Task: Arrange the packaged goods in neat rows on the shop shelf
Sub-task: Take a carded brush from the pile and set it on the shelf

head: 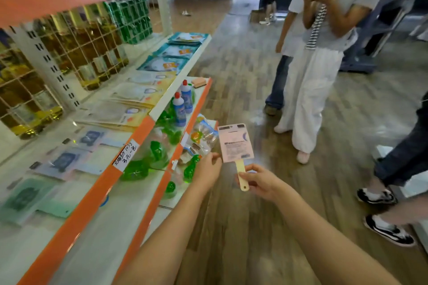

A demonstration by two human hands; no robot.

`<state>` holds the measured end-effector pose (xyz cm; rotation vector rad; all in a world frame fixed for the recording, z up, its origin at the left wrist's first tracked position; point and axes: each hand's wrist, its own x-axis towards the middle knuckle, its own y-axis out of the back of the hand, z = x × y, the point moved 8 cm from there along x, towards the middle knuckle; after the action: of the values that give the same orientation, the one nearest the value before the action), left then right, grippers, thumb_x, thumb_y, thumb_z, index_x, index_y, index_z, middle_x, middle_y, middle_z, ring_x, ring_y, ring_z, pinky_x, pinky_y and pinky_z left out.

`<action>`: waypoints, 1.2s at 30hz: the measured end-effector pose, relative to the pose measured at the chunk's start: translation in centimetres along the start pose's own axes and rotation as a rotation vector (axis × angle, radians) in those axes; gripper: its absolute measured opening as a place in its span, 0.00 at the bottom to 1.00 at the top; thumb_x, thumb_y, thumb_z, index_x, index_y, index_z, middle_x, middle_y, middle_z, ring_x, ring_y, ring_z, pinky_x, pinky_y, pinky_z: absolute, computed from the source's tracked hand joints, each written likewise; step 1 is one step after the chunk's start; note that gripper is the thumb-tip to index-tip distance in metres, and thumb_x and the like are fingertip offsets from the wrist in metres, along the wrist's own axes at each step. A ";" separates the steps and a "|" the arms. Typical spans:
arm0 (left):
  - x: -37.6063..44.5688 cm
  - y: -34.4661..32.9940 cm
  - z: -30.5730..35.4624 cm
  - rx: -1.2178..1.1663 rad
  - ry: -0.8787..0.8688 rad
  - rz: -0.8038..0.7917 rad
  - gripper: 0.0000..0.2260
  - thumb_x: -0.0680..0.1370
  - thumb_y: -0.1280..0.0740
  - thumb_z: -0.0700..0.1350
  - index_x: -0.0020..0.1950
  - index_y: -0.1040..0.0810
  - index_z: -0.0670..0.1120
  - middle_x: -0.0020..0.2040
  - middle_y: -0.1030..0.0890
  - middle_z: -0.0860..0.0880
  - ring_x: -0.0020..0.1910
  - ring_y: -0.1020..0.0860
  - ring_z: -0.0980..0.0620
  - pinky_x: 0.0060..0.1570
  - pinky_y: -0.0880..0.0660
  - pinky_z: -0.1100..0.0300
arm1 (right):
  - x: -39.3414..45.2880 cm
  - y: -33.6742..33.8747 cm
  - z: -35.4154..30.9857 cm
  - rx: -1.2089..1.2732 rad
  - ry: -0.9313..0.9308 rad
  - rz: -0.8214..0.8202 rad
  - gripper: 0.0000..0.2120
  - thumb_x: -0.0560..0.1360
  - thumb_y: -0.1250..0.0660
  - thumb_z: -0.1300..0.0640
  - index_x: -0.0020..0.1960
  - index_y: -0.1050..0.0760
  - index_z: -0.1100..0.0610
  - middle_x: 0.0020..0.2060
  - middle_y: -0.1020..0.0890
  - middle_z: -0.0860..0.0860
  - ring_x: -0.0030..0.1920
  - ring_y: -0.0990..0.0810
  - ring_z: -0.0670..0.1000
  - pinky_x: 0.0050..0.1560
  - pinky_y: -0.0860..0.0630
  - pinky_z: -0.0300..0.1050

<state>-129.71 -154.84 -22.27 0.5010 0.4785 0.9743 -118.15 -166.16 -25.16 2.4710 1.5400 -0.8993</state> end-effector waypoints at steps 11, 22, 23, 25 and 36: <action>-0.6 -1.4 0.2 -0.648 0.246 -0.073 0.12 0.83 0.43 0.46 0.63 0.27 0.44 0.56 0.21 0.46 0.50 0.23 0.51 0.44 0.27 0.59 | -1.3 -0.6 1.4 0.009 0.010 0.007 0.07 0.75 0.36 0.71 0.43 0.30 0.61 0.39 0.20 0.59 0.34 0.17 0.50 0.32 0.20 0.40; -0.6 -2.7 -0.6 -1.092 0.362 -0.113 0.14 0.80 0.38 0.39 0.66 0.28 0.40 0.52 0.19 0.44 0.47 0.20 0.49 0.41 0.21 0.56 | -1.7 -0.8 2.1 -0.236 0.001 0.012 0.05 0.75 0.32 0.64 0.50 0.26 0.60 0.42 0.17 0.54 0.42 0.17 0.50 0.44 0.20 0.45; -0.6 -2.7 -0.7 -1.084 0.366 -0.097 0.14 0.80 0.38 0.39 0.65 0.28 0.40 0.55 0.20 0.43 0.48 0.20 0.48 0.43 0.22 0.56 | -1.7 -0.7 1.8 -0.319 0.012 0.042 0.06 0.75 0.32 0.62 0.51 0.26 0.59 0.45 0.18 0.54 0.44 0.18 0.51 0.48 0.19 0.48; -0.5 -2.5 -1.1 -1.069 0.390 -0.041 0.11 0.80 0.37 0.40 0.62 0.26 0.42 0.57 0.20 0.42 0.52 0.21 0.46 0.46 0.22 0.54 | -1.7 -0.8 1.1 -0.491 0.044 0.110 0.10 0.75 0.31 0.59 0.54 0.26 0.58 0.49 0.19 0.54 0.48 0.19 0.52 0.52 0.20 0.49; -0.5 -1.9 -1.7 -0.938 0.462 0.067 0.12 0.81 0.38 0.40 0.63 0.26 0.39 0.58 0.20 0.41 0.48 0.21 0.47 0.39 0.24 0.57 | -2.0 -2.4 -0.6 -1.058 0.170 0.282 0.13 0.79 0.39 0.54 0.62 0.26 0.57 0.53 0.19 0.52 0.48 0.20 0.52 0.46 0.22 0.47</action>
<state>-129.72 -155.87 -24.60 -0.5668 0.3581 1.2566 -120.52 -166.34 -23.05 1.8742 1.1716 0.1849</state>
